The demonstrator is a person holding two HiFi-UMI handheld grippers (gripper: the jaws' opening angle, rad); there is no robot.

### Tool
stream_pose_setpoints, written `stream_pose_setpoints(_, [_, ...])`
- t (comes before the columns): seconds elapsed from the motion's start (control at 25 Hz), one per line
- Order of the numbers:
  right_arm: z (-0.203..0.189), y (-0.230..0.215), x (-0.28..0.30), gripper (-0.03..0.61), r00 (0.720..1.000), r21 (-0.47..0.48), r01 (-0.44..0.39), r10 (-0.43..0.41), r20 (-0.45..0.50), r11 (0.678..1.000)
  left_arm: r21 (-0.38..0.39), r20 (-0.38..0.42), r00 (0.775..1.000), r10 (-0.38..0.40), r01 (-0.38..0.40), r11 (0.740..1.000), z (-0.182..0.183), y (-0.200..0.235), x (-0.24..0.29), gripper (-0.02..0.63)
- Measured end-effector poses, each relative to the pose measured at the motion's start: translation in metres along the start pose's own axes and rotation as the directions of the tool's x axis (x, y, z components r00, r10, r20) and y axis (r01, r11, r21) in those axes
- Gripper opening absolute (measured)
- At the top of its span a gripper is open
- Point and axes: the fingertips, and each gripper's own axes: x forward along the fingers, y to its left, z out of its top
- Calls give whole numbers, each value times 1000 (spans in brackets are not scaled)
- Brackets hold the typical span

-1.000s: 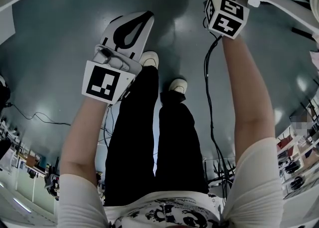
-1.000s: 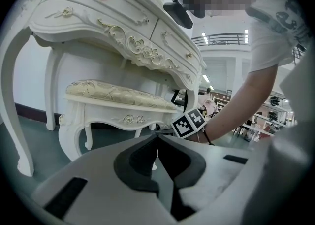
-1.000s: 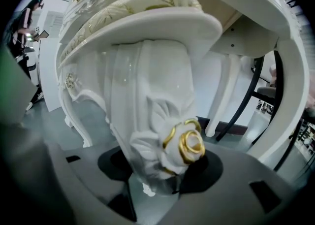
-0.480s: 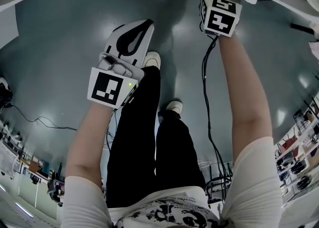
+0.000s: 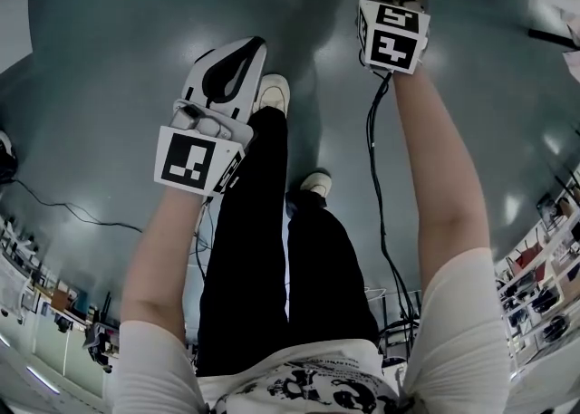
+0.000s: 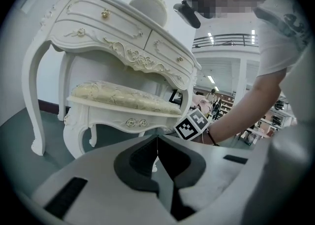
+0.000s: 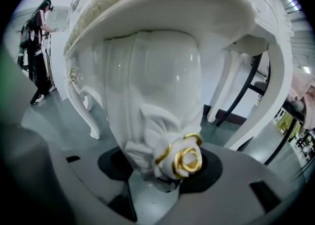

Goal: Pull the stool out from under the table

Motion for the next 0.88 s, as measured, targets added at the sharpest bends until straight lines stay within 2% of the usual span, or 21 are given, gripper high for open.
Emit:
stream_pose_setpoints(0.6, [-57, 36, -66, 252, 997, -50, -78, 79, 9, 996, -20, 48, 997, 53, -52, 998, -13, -45, -48, 21])
stream_pose_setpoints(0.88, [-89, 54, -99, 252, 993, -80, -120, 121, -1, 989, 8, 35, 997, 64, -64, 998, -35, -75, -73, 21])
